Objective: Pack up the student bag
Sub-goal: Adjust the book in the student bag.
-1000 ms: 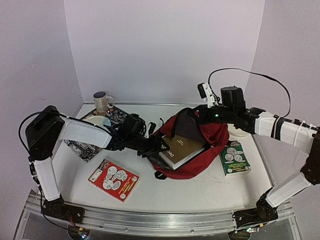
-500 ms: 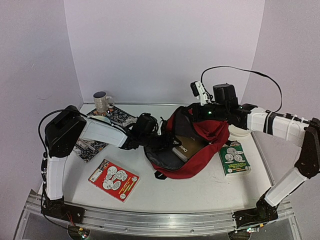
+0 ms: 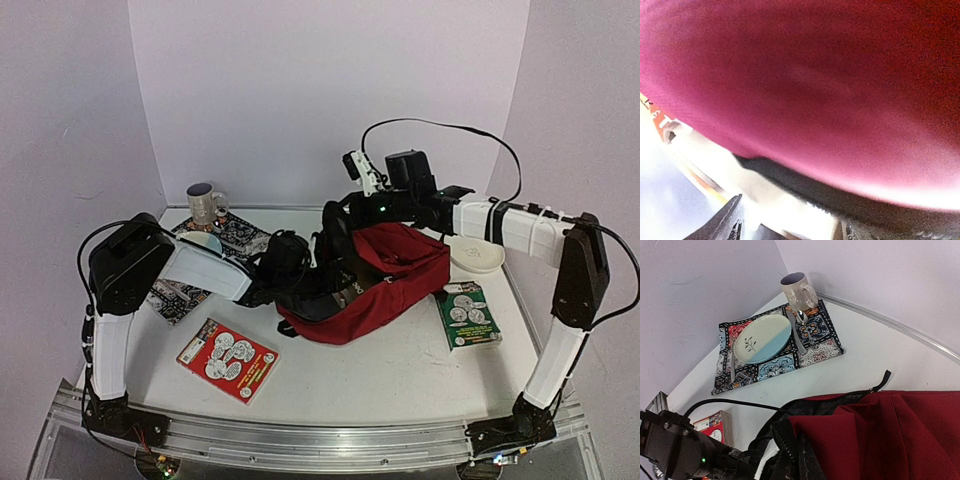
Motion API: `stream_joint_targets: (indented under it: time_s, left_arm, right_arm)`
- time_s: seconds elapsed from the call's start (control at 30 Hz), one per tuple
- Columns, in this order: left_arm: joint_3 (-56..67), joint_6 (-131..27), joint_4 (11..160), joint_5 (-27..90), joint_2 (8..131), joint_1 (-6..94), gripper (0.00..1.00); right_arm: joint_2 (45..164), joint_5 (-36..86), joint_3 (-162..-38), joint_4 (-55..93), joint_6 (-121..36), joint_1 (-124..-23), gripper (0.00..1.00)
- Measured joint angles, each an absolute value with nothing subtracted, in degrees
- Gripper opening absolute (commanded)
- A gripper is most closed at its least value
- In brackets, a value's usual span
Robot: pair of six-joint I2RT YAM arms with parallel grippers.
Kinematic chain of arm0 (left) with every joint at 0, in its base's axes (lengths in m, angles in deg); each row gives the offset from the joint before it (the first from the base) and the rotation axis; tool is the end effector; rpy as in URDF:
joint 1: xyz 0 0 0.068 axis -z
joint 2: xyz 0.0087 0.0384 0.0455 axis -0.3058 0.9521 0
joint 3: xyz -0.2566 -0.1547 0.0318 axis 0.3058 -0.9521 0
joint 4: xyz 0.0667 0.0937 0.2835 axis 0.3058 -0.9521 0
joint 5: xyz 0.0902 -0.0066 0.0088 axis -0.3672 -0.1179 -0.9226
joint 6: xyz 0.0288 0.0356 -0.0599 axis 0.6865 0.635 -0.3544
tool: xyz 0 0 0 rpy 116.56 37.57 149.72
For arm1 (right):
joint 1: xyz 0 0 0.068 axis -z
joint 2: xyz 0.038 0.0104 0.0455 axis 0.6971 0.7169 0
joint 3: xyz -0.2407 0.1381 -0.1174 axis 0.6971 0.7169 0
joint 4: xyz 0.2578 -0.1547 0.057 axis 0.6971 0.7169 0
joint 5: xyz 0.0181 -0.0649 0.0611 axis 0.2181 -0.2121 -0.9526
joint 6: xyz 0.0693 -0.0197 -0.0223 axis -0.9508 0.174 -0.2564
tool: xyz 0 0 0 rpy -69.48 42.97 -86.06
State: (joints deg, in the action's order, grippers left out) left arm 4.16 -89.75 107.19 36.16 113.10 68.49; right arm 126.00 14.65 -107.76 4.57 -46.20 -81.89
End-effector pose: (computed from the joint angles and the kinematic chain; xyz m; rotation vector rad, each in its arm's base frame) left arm 0.3221 -0.4157 0.1338 0.1811 2.2485 -1.2768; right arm 0.3939 0.3291 0.3505 -0.6400 1.6128 0.8917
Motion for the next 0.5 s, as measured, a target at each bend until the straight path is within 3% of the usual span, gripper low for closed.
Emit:
stream_joint_targets:
  time_s: [0.17, 0.33, 0.5]
  left_arm:
    - [4.1, -86.9, 107.6, 34.8, 112.7, 67.5, 0.74]
    - [1.2, -83.8, 107.7, 33.6, 108.8, 66.1, 0.84]
    - [-4.6, -81.3, 105.3, 31.6, 101.3, 65.6, 0.94]
  right_arm:
    - [126.6, 20.8, -108.5, 6.0, -43.9, -81.4, 0.06]
    - [126.5, 25.7, -107.7, 6.6, -42.8, -79.5, 0.33]
    - [125.8, 25.7, -105.1, 7.7, -42.6, -78.8, 0.46]
